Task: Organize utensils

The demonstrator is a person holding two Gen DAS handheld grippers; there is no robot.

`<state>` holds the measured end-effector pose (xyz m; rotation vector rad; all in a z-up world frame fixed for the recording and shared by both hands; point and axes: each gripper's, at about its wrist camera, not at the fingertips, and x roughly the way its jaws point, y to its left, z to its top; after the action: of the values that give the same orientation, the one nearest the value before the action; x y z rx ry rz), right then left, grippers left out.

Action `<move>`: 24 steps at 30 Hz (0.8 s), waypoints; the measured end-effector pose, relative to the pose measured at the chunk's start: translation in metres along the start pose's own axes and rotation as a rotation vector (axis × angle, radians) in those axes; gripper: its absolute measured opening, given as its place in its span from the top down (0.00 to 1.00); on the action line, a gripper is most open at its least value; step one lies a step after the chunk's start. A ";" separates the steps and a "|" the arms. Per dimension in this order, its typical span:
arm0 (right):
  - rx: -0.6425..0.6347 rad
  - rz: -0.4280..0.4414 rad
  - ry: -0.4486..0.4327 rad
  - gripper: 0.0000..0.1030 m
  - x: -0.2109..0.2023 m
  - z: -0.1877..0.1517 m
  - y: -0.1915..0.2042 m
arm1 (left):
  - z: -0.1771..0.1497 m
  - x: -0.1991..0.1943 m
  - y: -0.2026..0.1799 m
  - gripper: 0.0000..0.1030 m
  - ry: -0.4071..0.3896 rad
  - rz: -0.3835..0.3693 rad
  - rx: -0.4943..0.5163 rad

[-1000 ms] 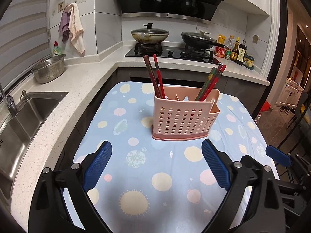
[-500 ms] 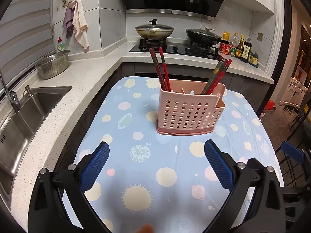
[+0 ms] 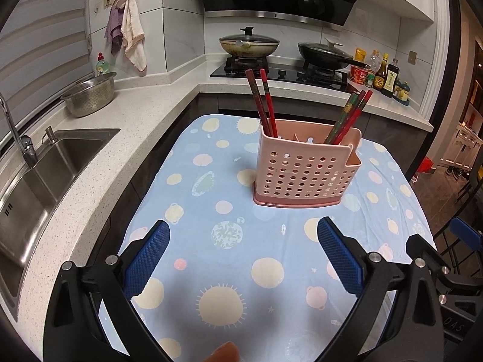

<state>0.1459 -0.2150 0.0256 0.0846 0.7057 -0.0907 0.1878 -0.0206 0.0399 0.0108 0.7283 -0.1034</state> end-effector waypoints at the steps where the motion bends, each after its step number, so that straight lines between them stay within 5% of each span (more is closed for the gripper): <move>1: 0.003 -0.005 -0.001 0.06 0.000 0.000 -0.001 | 0.000 0.000 0.000 0.09 0.002 0.000 -0.002; 24: 0.013 -0.031 0.009 0.06 0.002 -0.005 -0.009 | -0.005 0.004 -0.002 0.09 0.005 0.072 0.021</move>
<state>0.1428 -0.2234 0.0197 0.0863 0.7156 -0.1245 0.1869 -0.0230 0.0333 0.0578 0.7312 -0.0421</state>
